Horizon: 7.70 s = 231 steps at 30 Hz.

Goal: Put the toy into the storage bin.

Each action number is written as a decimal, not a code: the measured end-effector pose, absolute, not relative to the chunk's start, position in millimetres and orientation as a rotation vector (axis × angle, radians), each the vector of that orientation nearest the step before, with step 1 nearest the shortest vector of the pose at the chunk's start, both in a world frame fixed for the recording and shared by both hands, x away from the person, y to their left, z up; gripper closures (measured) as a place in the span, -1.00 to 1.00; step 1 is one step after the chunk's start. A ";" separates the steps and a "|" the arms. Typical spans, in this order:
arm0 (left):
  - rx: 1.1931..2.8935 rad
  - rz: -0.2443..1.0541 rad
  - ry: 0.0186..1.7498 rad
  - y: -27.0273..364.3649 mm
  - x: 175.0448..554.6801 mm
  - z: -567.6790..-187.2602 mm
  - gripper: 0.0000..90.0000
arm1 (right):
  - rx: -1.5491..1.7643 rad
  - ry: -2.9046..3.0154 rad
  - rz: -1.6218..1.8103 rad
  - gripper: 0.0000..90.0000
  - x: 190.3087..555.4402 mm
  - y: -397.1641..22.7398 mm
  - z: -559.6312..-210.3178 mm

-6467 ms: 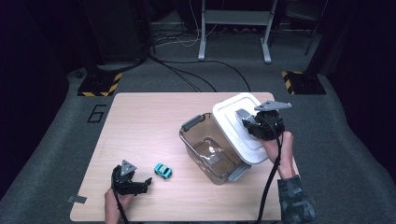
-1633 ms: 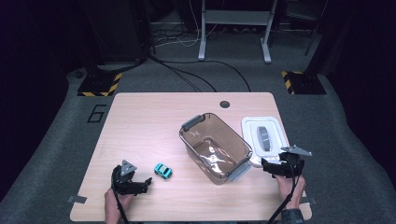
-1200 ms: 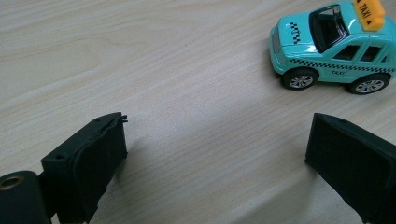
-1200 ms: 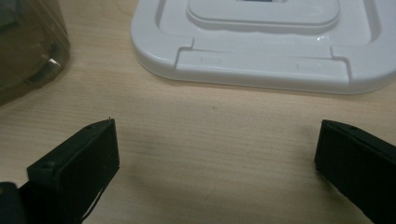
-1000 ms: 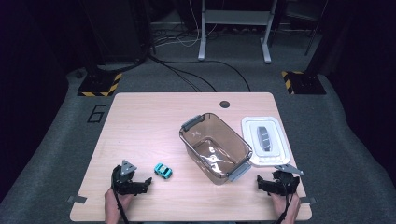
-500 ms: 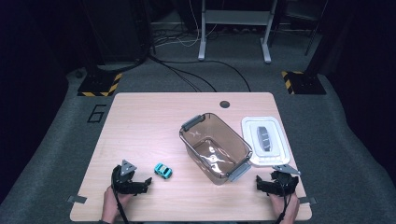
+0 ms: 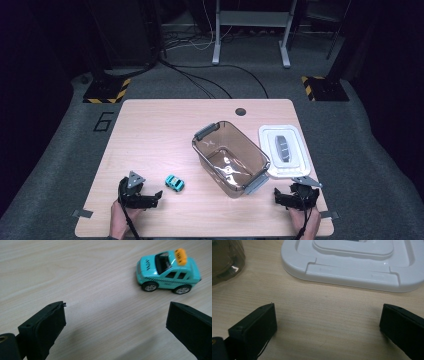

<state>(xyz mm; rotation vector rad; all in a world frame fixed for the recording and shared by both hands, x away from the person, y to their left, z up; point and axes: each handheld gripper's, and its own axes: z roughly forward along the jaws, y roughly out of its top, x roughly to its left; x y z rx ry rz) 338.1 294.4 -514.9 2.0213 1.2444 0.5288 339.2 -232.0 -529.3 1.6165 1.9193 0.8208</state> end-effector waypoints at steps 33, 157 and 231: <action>2.062 0.498 1.190 220.2 361.5 -528.1 -0.81 | 1.589 1.935 0.837 -0.92 338.5 -231.1 -528.8; 2.163 0.505 0.805 190.3 439.4 -342.3 -0.45 | 1.592 1.933 0.833 -0.94 341.3 -231.6 -529.1; 2.452 0.329 0.663 72.1 503.4 -341.8 -0.46 | 1.594 1.930 0.831 -0.94 341.3 -231.3 -529.1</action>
